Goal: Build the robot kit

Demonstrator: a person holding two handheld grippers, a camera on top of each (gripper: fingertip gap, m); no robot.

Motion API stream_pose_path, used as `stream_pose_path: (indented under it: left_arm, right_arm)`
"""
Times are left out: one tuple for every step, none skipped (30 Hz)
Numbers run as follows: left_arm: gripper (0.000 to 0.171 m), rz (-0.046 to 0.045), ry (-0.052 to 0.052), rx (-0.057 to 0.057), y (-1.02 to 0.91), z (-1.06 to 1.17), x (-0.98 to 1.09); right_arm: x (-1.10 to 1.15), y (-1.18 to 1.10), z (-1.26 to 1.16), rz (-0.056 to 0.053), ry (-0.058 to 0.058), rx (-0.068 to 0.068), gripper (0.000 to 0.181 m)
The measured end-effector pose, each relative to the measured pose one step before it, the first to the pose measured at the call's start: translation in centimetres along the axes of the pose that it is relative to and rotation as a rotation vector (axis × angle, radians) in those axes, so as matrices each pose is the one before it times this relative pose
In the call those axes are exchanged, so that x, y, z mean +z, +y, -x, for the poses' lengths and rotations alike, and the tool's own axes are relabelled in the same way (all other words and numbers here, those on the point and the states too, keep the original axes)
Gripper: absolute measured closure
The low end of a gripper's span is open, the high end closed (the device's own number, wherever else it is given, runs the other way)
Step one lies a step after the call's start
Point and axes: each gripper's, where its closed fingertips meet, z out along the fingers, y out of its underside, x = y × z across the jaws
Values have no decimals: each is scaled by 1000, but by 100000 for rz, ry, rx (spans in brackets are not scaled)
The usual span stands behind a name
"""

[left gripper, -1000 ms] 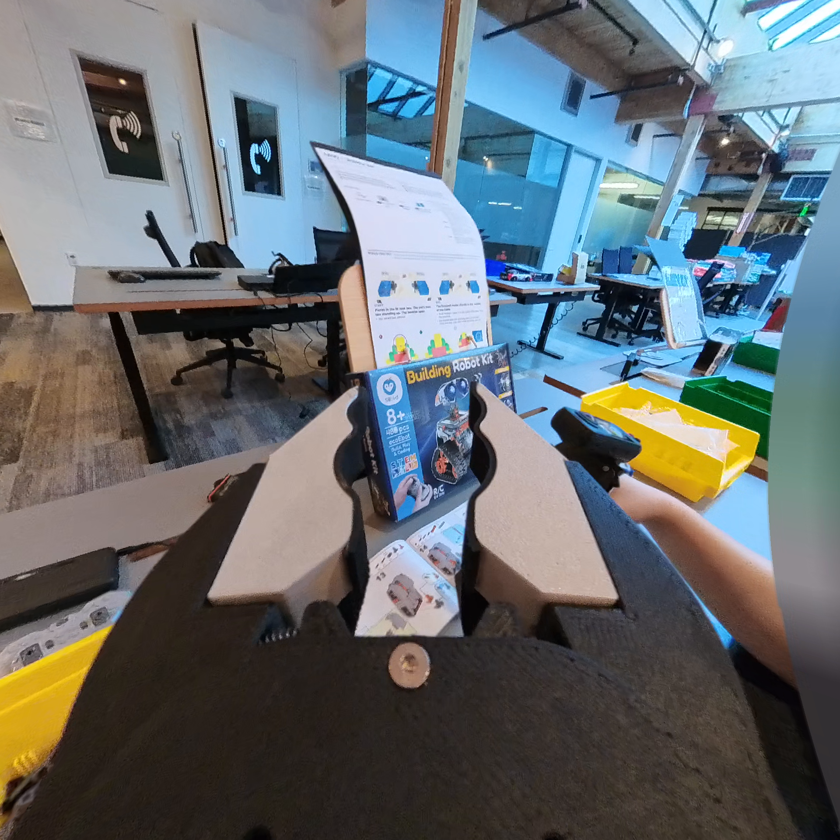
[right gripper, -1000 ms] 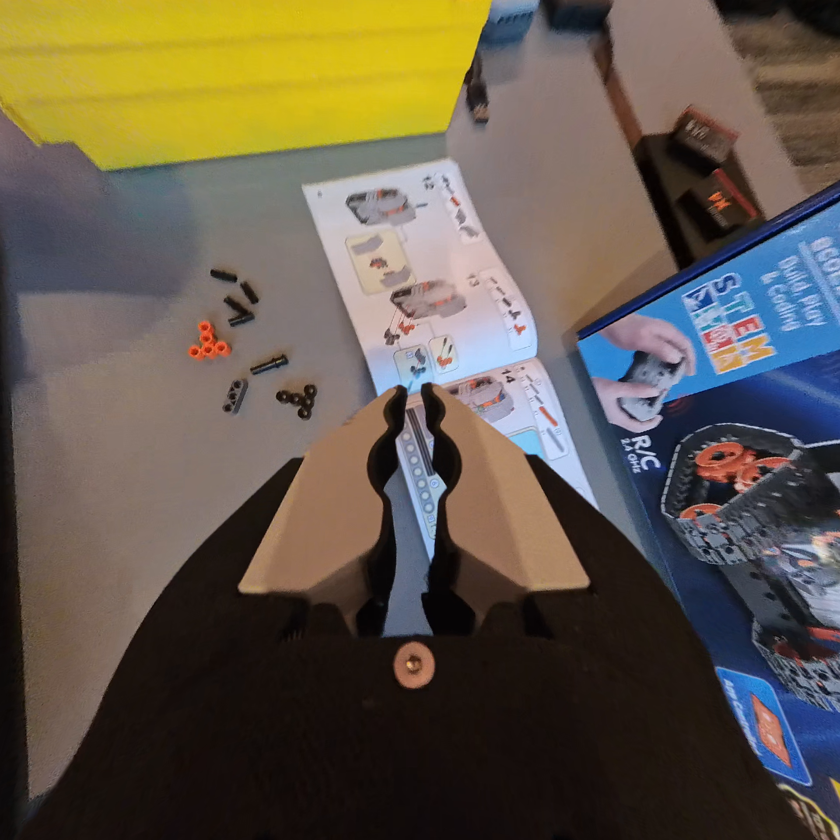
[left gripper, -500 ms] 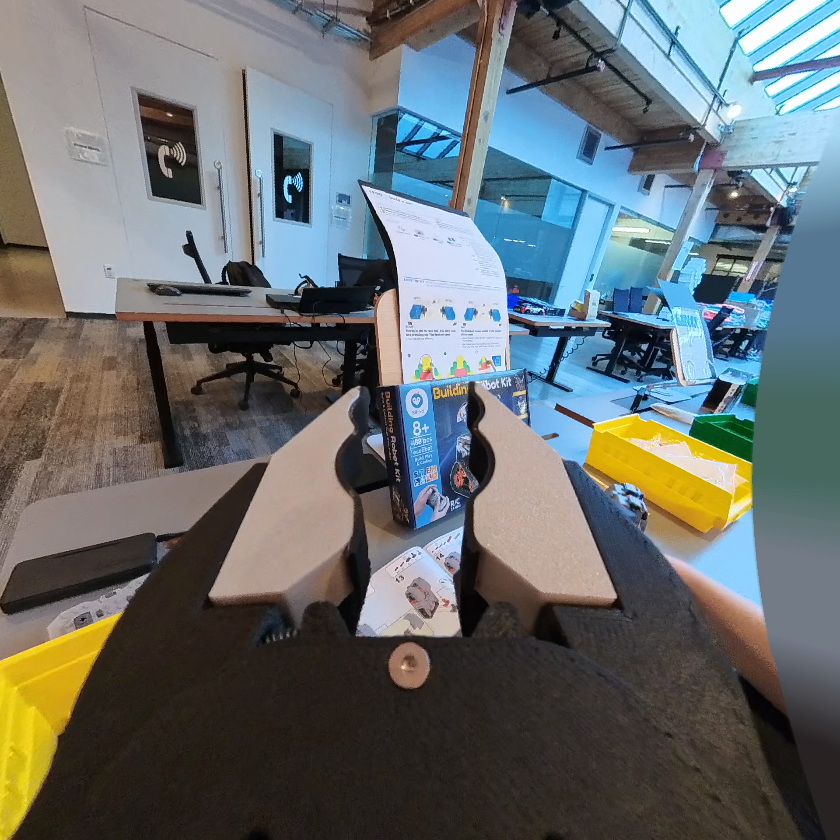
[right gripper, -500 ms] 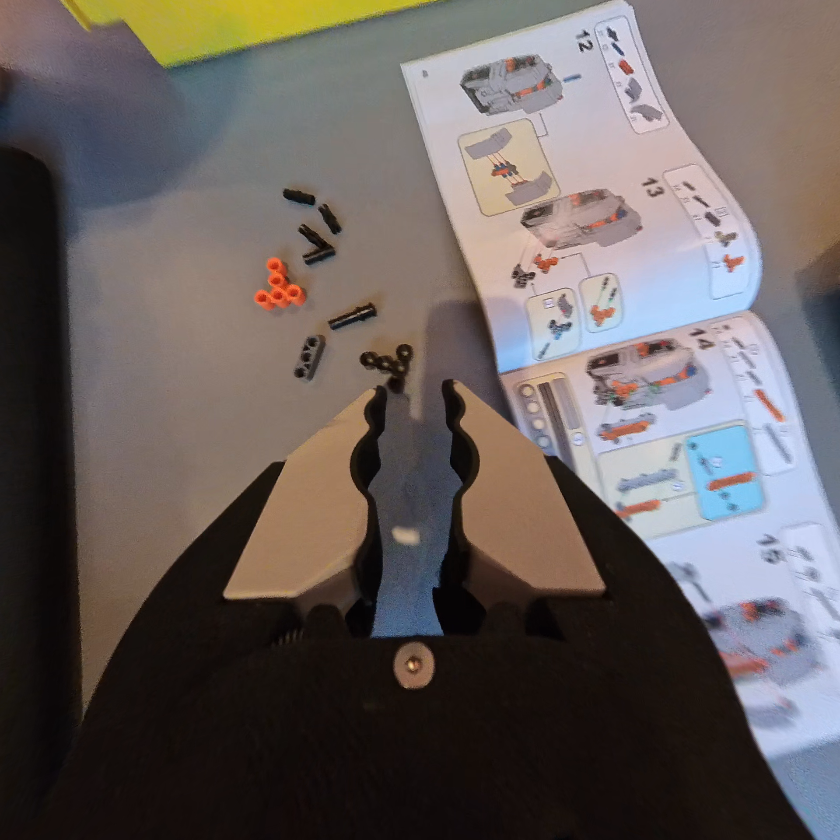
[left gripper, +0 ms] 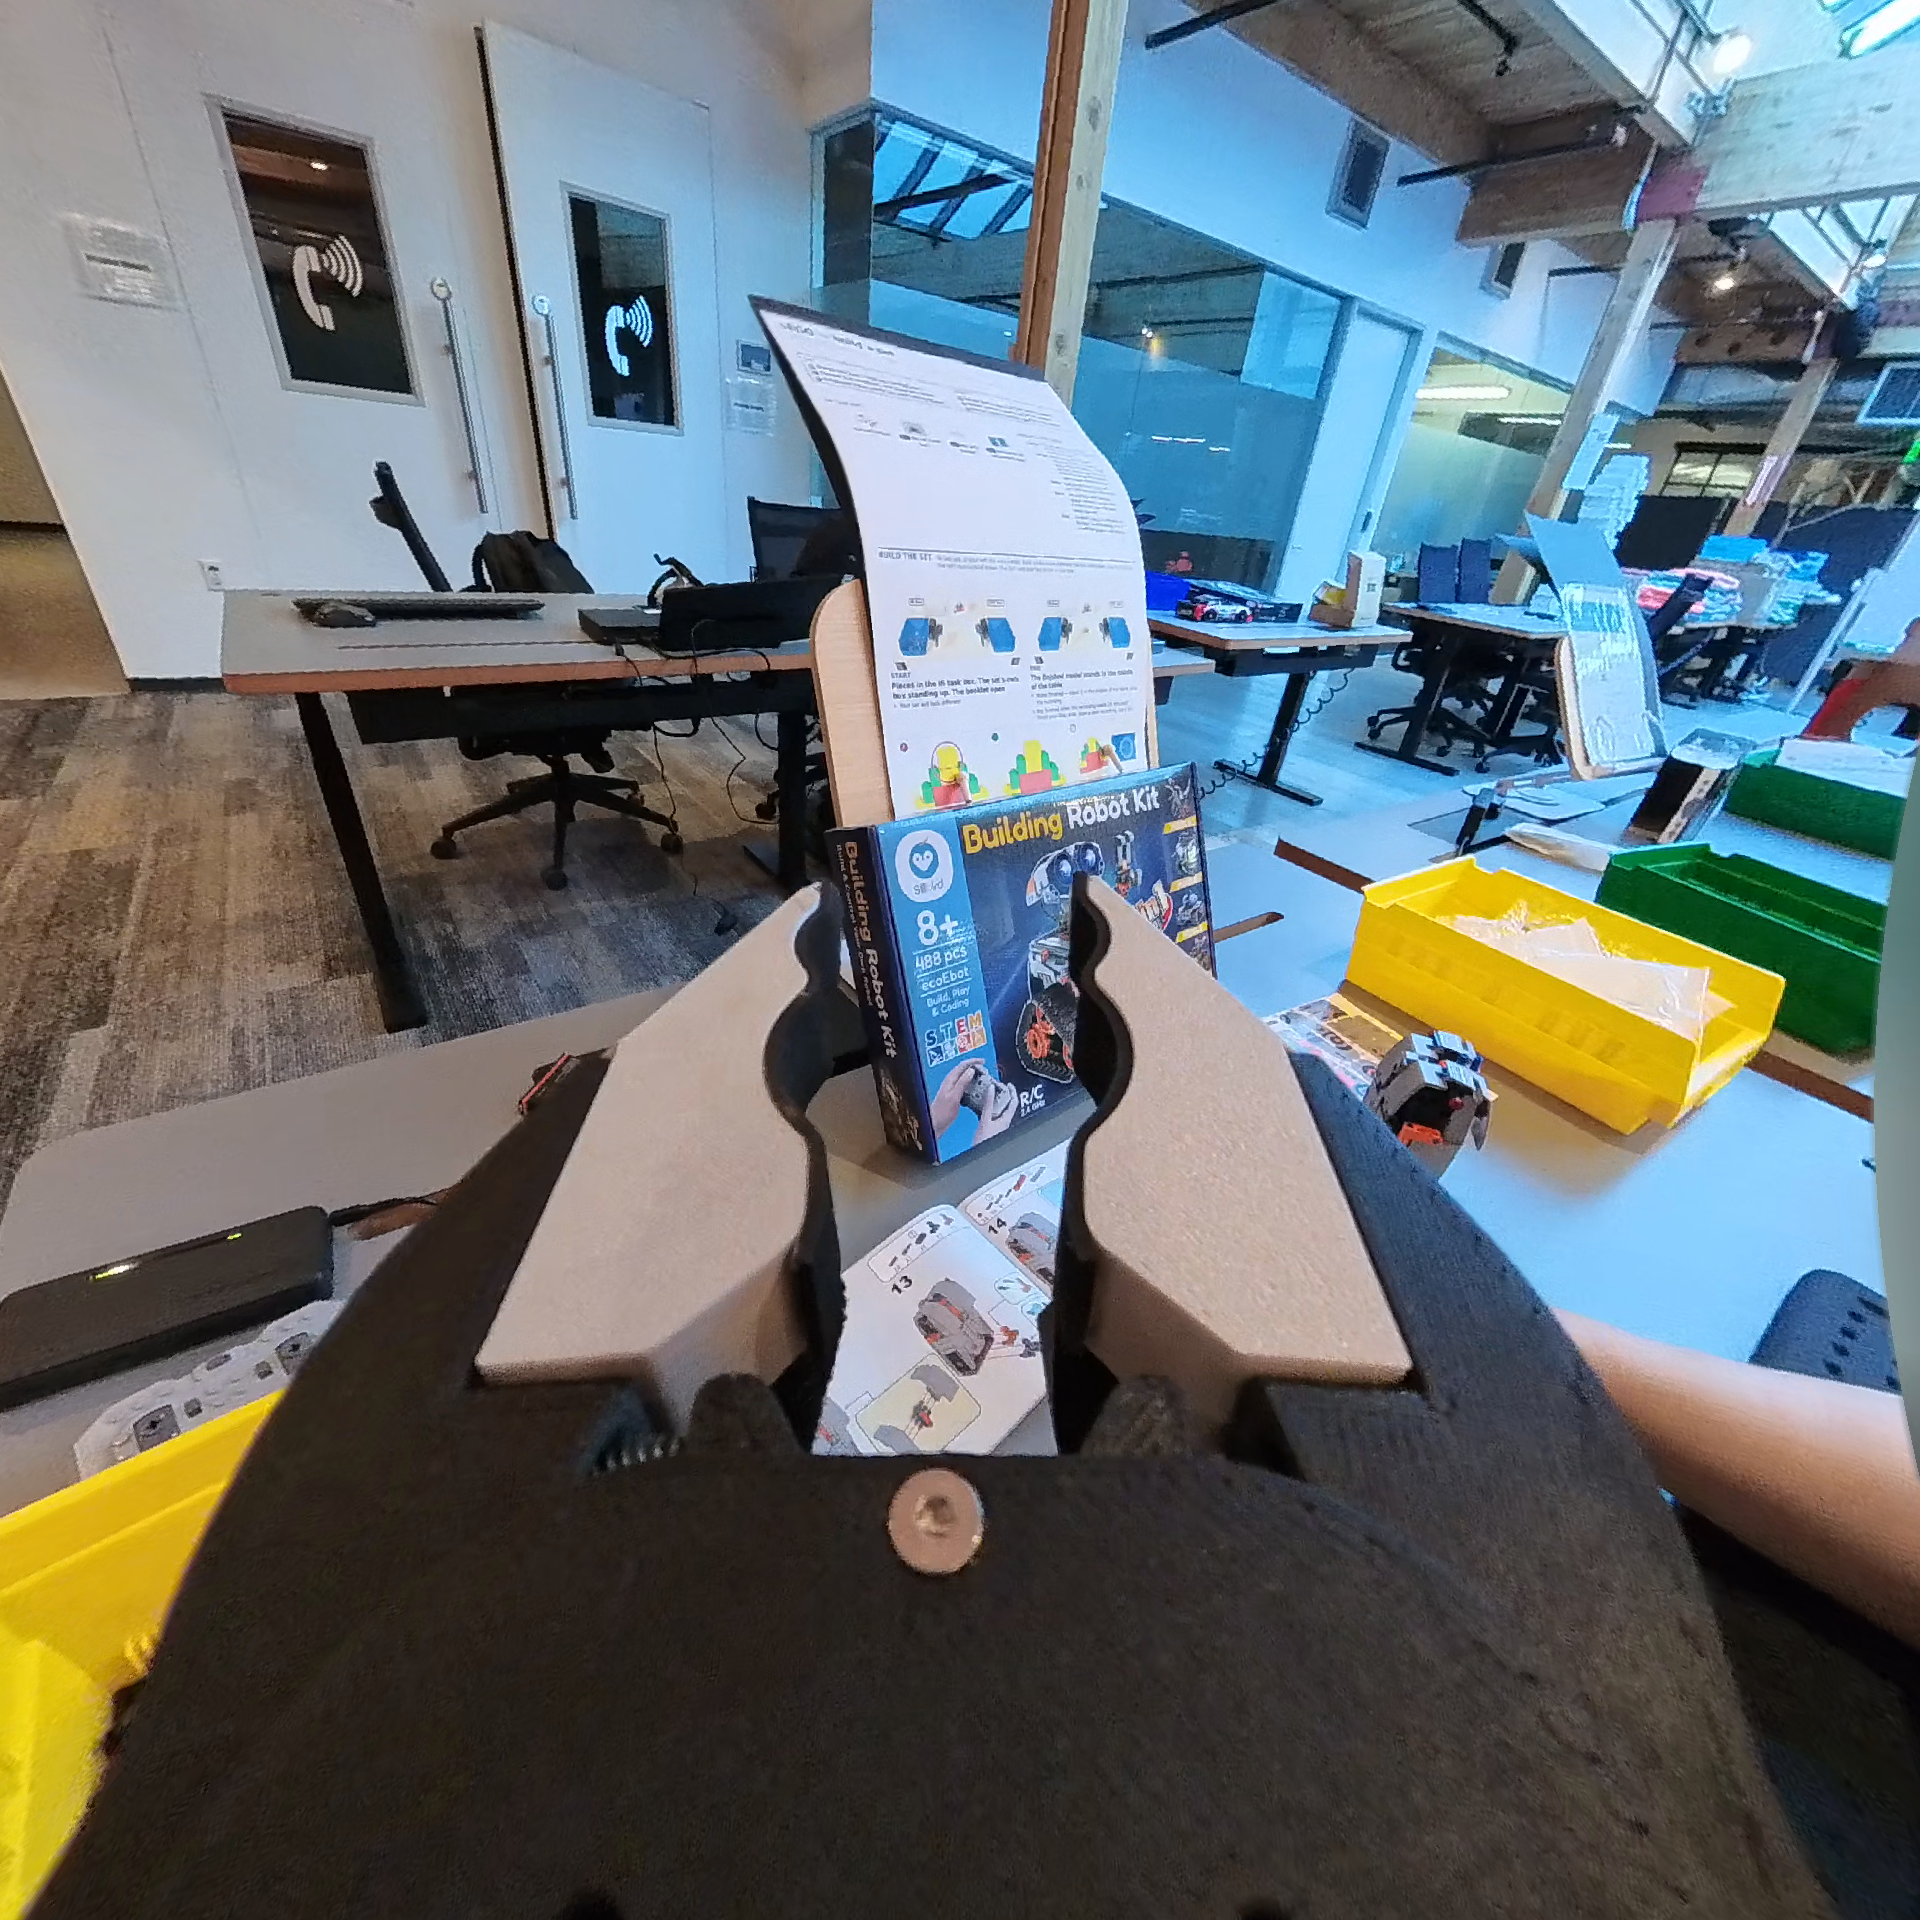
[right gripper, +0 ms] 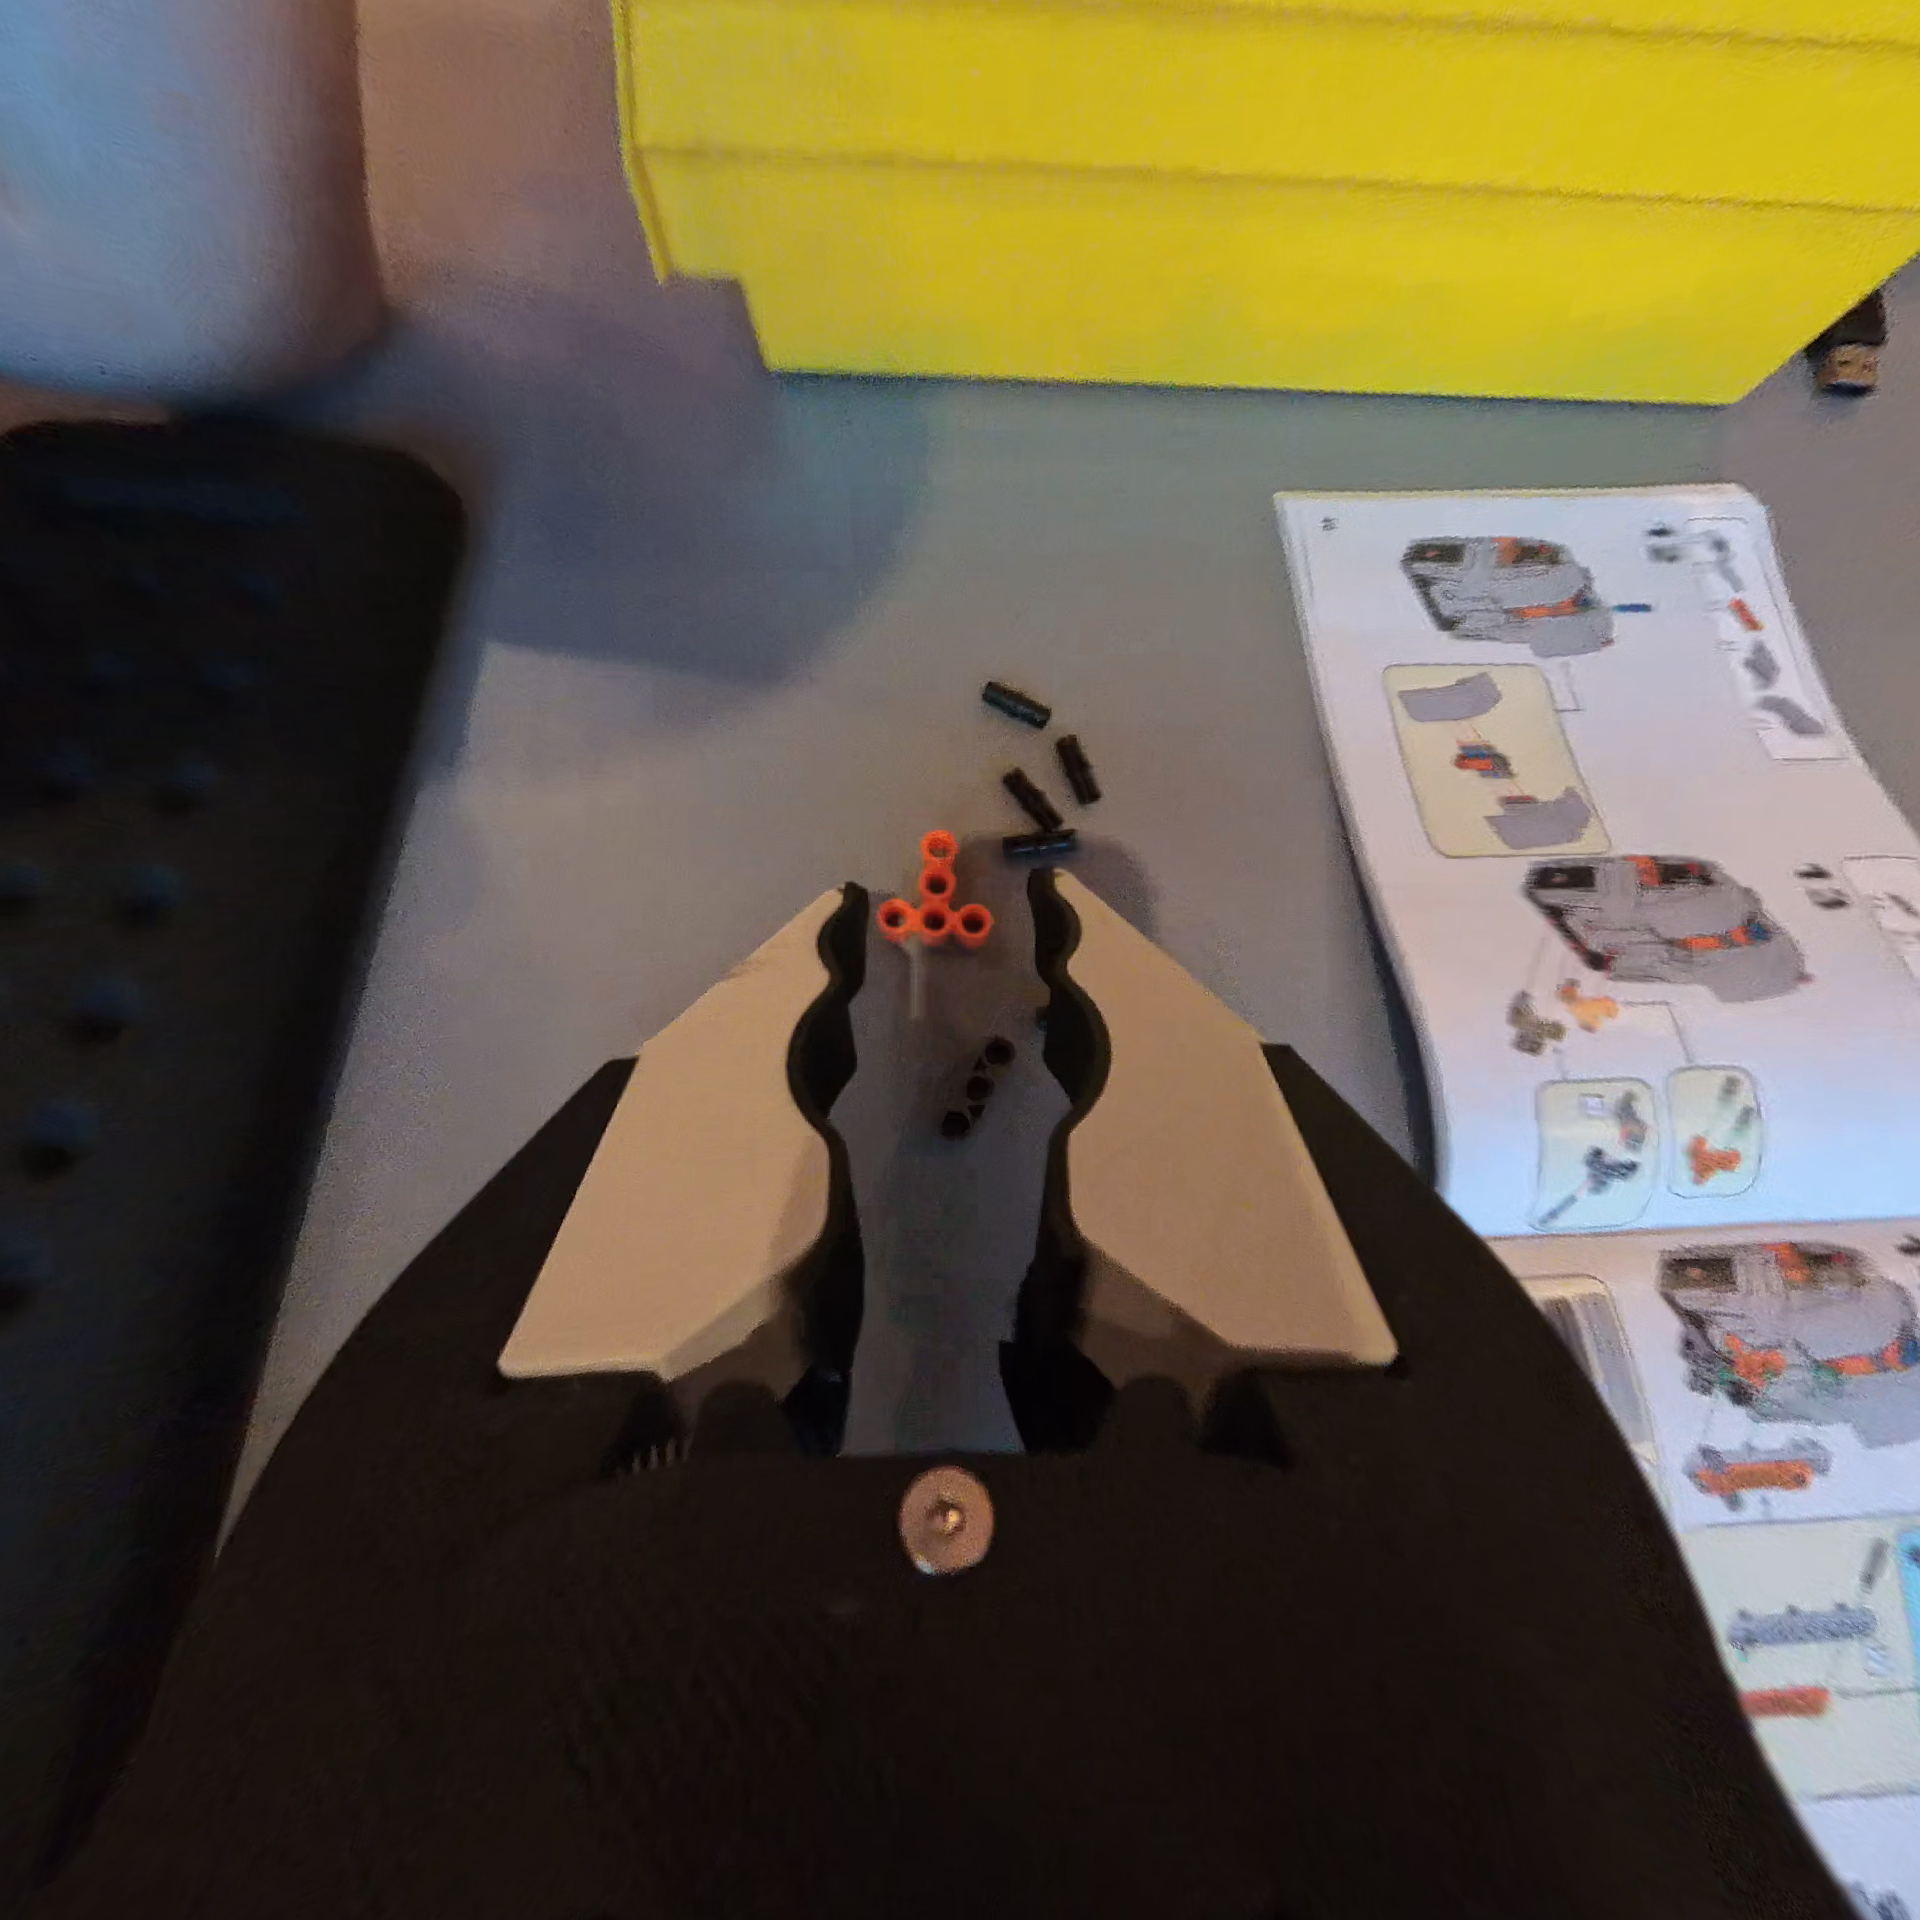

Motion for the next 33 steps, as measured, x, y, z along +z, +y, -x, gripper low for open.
stream_pose_path:
  left_arm:
    - [131,-204,234,200,-36,-41,22]
    - [131,-179,76,-375,-12,57,45]
    - [131,121,144,-691,43,98,50]
    - [131,213,439,-482,47,65,65]
    - [131,109,491,-5,15,54,66]
    - [132,27,113,322,-6,122,65]
    - [131,-66,-310,290,0,187,49]
    - [131,-92,-386,-27,-18,209,30]
    - [131,-310,-117,-81,-69,150,5]
    - [132,-553,185,9,-95,114,-7]
    - [132,-625,120,-168,-101,161,-11]
    - [132,-422,-116,-611,-28,225,-1]
    - [132,143,-33,-1042,75,251,5]
    - [132,440,194,-1147,115,206,6]
    - [132,403,258,-940,112,163,2]
    - [132,348,132,-553,91,142,-13]
    - [132,504,-140,-197,111,149,-7]
    - [132,584,-485,-41,100,147,-24]
    - [132,242,-588,108,38,126,-26]
    - [132,-171,-424,228,-34,66,-23]
    - [132,-446,-149,258,-80,14,-3]
    - [132,-431,-11,168,-79,-4,17]
    - [132,6,-74,22,11,28,41]
    - [132,536,-165,-135,95,54,81]
    - [132,627,-80,-121,120,30,103]
    - [132,367,32,-34,73,12,100]
    - [132,79,66,39,27,-17,121]
    - [132,-40,68,80,1,-23,123]
    - [132,165,123,111,25,-57,124]
    - [132,376,191,303,60,-95,124]
    - [132,502,165,535,90,-94,122]
    - [132,565,-13,563,97,-67,104]
    - [132,544,-133,392,89,-35,90]
  right_arm:
    - [313,159,386,845,-2851,1196,150]
    - [232,230,245,858,-2508,1626,150]
    - [138,340,62,1593,-1182,705,150]
    - [108,325,-49,1530,-6,-596,148]
    - [69,155,-112,569,559,-1196,148]
    - [115,213,41,842,-407,-701,148]
    - [84,143,95,636,-838,201,149]
    - [-10,-92,40,-420,-280,1162,152]
    - [-4,119,27,840,176,408,153]
    - [-39,-1,100,-5,-33,234,156]
    - [-41,66,156,502,-191,117,159]
    - [-50,81,78,848,100,264,160]
    - [-111,116,-104,1345,942,586,164]
    - [-125,151,-116,1474,766,796,165]
    - [-105,105,43,844,-445,887,165]
    - [-90,102,222,601,-1660,642,165]
    - [-109,132,429,668,-2777,-182,166]
    - [-71,133,437,484,-2722,-660,168]
    - [-30,59,269,-98,-1581,-941,170]
    - [-6,10,-98,-339,755,-687,170]
    - [-29,20,-167,94,1027,-44,169]
    - [-70,-24,-68,234,573,-345,169]
    - [-122,-226,-250,-1110,1949,-1375,169]
    - [-168,-374,-339,-2438,2397,-1934,168]
    - [-136,-419,-306,-2871,1869,-1657,166]
    - [-62,-449,-296,-2947,1473,-828,161]
    - [79,-392,-119,-2407,174,-285,156]
    - [241,-57,151,-197,-1784,356,155]
    - [342,318,39,2472,-1171,829,153]
    - [362,372,-46,2779,-169,117,150]
    - [302,271,80,2063,-426,-644,150]
    - [149,-27,182,235,-929,-215,154]
    - [9,-136,73,-358,-420,883,164]
